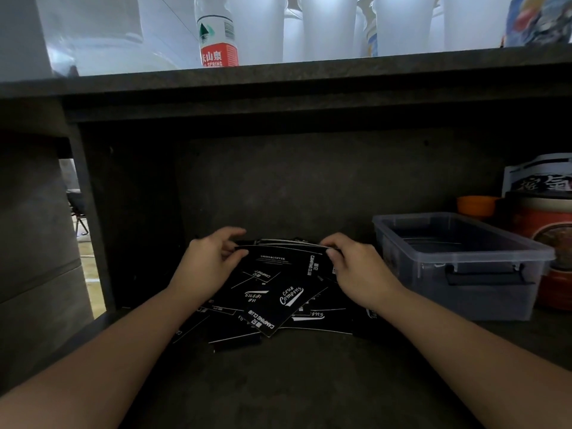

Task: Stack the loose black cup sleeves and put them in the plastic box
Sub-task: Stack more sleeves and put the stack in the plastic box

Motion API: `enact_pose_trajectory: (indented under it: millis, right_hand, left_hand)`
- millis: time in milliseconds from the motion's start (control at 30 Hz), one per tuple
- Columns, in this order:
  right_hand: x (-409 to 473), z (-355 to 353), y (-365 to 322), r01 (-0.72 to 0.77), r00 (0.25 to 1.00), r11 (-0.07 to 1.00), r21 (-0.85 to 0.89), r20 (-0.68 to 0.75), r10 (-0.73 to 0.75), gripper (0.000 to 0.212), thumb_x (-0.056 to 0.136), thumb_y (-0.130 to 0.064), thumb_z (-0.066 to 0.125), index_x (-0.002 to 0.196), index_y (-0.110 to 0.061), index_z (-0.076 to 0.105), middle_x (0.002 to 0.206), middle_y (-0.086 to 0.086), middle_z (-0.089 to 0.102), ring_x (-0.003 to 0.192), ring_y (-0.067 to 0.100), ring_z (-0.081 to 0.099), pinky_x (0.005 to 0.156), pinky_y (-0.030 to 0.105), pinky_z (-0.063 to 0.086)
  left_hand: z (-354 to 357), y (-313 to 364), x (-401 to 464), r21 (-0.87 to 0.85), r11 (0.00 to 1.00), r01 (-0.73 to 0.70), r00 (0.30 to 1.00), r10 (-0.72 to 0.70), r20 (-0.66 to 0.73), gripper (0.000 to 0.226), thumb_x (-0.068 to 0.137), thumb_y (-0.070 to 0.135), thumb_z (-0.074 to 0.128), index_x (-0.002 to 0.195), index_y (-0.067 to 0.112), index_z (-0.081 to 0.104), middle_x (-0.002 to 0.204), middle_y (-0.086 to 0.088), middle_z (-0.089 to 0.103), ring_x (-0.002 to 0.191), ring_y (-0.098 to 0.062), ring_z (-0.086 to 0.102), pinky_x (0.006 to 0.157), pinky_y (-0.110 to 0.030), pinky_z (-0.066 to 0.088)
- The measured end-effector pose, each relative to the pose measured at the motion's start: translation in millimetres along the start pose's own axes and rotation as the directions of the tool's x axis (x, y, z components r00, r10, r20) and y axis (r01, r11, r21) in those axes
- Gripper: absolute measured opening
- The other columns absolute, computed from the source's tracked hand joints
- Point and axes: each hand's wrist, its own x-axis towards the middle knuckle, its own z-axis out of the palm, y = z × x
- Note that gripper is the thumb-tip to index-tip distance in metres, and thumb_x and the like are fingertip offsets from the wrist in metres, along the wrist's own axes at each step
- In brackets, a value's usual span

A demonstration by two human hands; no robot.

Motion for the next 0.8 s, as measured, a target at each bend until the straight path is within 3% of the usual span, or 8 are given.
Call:
enact_pose_trajectory:
  millis: [100,333,433,500,567,633,700,800]
  right_hand:
    - [-0.5,0.5,-3.0,0.031,0.999,0.999,0.022,0.044,-0.032,0.021,0.097,-0.029,0.055,0.117,-0.023,0.059,0.095,-0.004,0.067,0.087,0.009,0.063,0.077,0.027,0.049]
    - [-4.3,0.1,-0.4,-0.038,0.995,0.998,-0.055,0.089,0.043,0.032,0.095,-0.002,0.05,0.116,-0.023,0.062,0.101,0.0,0.067,0.085,0.006,0.058,0.073,0.022,0.047]
    - [-2.4,-4.9,1.4,-0.131,0.991,0.99,-0.059,-0.034,0.129,0.035,0.092,0.004,0.046,0.116,-0.017,0.062,0.085,-0.001,0.06,0.08,0.015,0.059,0.068,0.025,0.046]
    - [-0.8,-7.3,2.3,-0.154,0.983,0.987,-0.049,-0.111,0.148,0.036,0.091,0.006,0.045,0.115,-0.014,0.062,0.089,0.005,0.065,0.087,0.024,0.064,0.072,0.033,0.052]
    - [-1.1,-8.2,1.2,-0.169,0.974,0.985,-0.029,-0.159,0.163,0.036,0.09,0.007,0.044,0.115,-0.012,0.062,0.095,0.01,0.068,0.091,0.028,0.065,0.077,0.039,0.055]
    - [-1.8,-7.6,0.4,-0.162,0.971,0.987,-0.021,-0.179,0.155,0.035,0.09,0.008,0.044,0.113,-0.011,0.062,0.093,0.01,0.068,0.088,0.028,0.064,0.075,0.039,0.055]
    - [-2.4,-7.7,-0.3,-0.157,0.971,0.987,-0.027,-0.188,0.149,0.034,0.09,0.009,0.044,0.112,-0.01,0.062,0.091,0.01,0.067,0.085,0.028,0.064,0.072,0.036,0.054]
    - [-1.7,-8.7,1.6,-0.182,0.963,0.983,-0.015,-0.204,0.175,0.035,0.09,0.009,0.043,0.113,-0.009,0.062,0.094,0.012,0.067,0.089,0.029,0.064,0.074,0.036,0.053]
  left_hand:
    - [1.2,5.5,-2.6,-0.075,0.997,0.021,1.0,-0.02,0.012,0.048,0.08,0.022,0.077,0.125,0.03,0.062,0.083,0.007,0.069,0.074,0.001,0.066,0.078,-0.011,0.05]
    - [7.4,8.7,-6.5,-0.014,0.999,-0.048,0.997,0.048,0.065,0.047,0.08,0.035,0.076,0.124,0.032,0.061,0.07,0.013,0.067,0.068,0.002,0.064,0.07,-0.014,0.052]
    - [9.6,-4.5,-4.1,0.052,0.998,-0.035,0.987,0.026,0.162,0.064,0.077,0.051,0.072,0.134,0.03,0.053,0.11,0.013,0.066,0.098,0.002,0.059,0.093,-0.026,0.05]
    - [10.6,-8.9,-5.3,0.091,0.992,-0.088,0.937,0.051,0.346,0.089,0.068,0.075,0.059,0.145,0.035,0.038,0.141,0.011,0.047,0.128,-0.003,0.037,0.108,-0.022,0.03]
    - [15.0,-5.9,-8.9,0.123,0.985,-0.124,0.873,0.049,0.486,0.098,0.062,0.09,0.042,0.148,0.047,0.021,0.156,0.015,0.023,0.141,-0.004,0.012,0.112,-0.024,0.015]
    - [19.7,-3.9,-10.4,0.171,0.981,-0.093,0.855,-0.009,0.519,0.089,0.069,0.085,0.044,0.147,0.054,0.013,0.159,0.012,0.017,0.146,-0.011,0.005,0.116,-0.029,0.013]
    - [21.5,-4.5,-8.3,0.224,0.971,-0.083,0.87,-0.039,0.492,0.085,0.072,0.085,0.043,0.147,0.053,0.02,0.153,0.004,0.034,0.144,-0.016,0.022,0.116,-0.033,0.022]
    - [18.9,-4.0,-6.6,0.267,0.95,-0.164,0.902,0.035,0.43,0.094,0.061,0.096,0.025,0.137,0.045,0.046,0.126,0.006,0.062,0.118,-0.008,0.054,0.1,-0.027,0.042]
